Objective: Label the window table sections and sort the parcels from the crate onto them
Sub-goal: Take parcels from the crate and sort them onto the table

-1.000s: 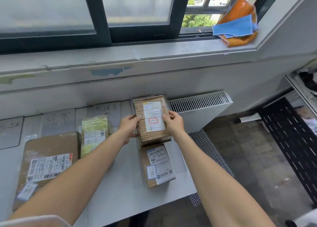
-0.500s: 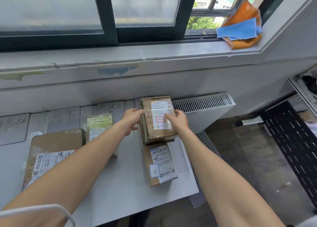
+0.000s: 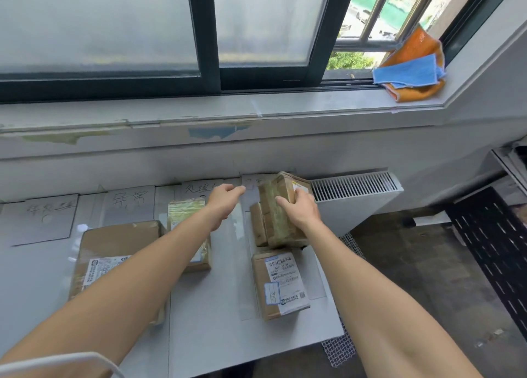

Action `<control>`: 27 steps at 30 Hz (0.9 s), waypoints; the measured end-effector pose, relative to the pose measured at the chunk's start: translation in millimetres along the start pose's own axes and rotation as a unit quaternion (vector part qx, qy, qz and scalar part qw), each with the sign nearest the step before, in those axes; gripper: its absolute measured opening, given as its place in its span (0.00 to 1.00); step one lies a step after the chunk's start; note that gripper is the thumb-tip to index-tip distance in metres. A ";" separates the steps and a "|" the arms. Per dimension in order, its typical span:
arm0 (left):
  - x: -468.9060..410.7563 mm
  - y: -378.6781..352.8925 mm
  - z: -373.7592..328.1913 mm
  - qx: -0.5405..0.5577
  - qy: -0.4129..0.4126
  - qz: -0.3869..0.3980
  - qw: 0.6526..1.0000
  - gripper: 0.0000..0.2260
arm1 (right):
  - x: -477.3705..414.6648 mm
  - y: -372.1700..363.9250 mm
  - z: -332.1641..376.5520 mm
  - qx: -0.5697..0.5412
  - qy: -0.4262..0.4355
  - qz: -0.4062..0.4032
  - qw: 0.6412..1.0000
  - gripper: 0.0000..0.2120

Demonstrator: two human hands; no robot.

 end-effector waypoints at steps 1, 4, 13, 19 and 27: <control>0.9 1.1 3.1 -0.005 0.003 0.005 1.000 0.25 | 1.7 -2.5 0.1 0.011 0.005 -0.003 1.000 0.36; 4.5 -3.5 16.5 -0.010 0.019 0.017 1.000 0.25 | 7.4 -3.0 1.2 0.019 0.017 -0.016 1.000 0.35; 12.8 -40.0 38.5 -0.030 0.052 0.062 0.996 0.24 | 14.6 0.5 2.1 0.027 0.040 -0.044 0.998 0.31; 6.5 -43.8 40.1 -0.029 0.051 0.059 0.997 0.23 | 6.7 -0.5 -7.0 -0.005 0.032 -0.058 0.998 0.28; 5.3 -25.3 10.4 -0.195 -0.070 0.009 0.978 0.28 | 11.1 17.0 14.8 0.034 0.100 -0.125 0.986 0.30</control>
Point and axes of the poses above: each hand's wrist, its own x-axis away from the middle knuckle, its own y-axis out of the back of the hand, z = x × y, the point moved 7 cm from there along -x, towards the middle knuckle, and after that the axes turned 11 degrees about x, right-handed, at the moved point
